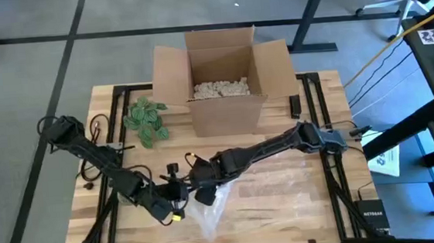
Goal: Wrap mug
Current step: Wrap the blue mug in bubble wrap
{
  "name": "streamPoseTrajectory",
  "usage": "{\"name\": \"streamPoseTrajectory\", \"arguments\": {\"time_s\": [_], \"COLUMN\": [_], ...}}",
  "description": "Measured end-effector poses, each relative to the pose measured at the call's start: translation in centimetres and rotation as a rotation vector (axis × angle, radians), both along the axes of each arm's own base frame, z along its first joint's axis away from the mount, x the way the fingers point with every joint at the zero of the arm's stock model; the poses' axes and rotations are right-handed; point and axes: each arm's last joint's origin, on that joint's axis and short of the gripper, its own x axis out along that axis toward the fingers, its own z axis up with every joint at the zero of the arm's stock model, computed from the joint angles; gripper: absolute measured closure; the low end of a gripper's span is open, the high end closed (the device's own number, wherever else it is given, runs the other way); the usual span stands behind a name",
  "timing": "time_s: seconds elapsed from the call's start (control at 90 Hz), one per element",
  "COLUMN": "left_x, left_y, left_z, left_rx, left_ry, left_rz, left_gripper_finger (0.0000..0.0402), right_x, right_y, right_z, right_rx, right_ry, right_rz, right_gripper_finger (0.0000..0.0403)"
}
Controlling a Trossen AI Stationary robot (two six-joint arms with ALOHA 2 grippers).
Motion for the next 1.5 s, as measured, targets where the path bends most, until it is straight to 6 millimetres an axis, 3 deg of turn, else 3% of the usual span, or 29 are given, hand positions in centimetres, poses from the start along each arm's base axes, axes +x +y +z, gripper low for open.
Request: {"name": "streamPoseTrajectory", "arguments": {"time_s": [0.144, 0.5, 0.911, 1.344, 1.5], "left_x": [0.4, 0.8, 0.7, 0.6, 0.7], "left_y": [0.7, 1.8, 1.6, 1.6, 1.9], "left_z": [0.0, -0.3, -0.3, -0.5, -0.6], "left_rx": [0.02, 0.045, 0.13, 0.166, 0.195], "left_ry": [0.01, 0.034, 0.068, 0.115, 0.132], "left_rz": [0.017, 0.049, -0.016, -0.069, -0.075], "left_gripper_finger": [0.0401, 0.0401, 0.0401, 0.0401, 0.0401], "right_x": [-0.2, -1.1, -1.4, -1.3, -1.3], "right_y": [-0.3, -1.3, -1.0, -1.0, -1.0], "right_z": [0.0, 1.8, 1.9, 1.9, 2.2], "right_rx": [0.034, -0.128, -0.053, -0.013, -0.016], "right_ry": [0.034, 0.054, 0.092, 0.084, 0.077], "right_rz": [0.009, -0.029, -0.005, -0.063, -0.076], "right_gripper_finger": [0.0215, 0.0215, 0.0212, 0.0133, 0.0123]}}
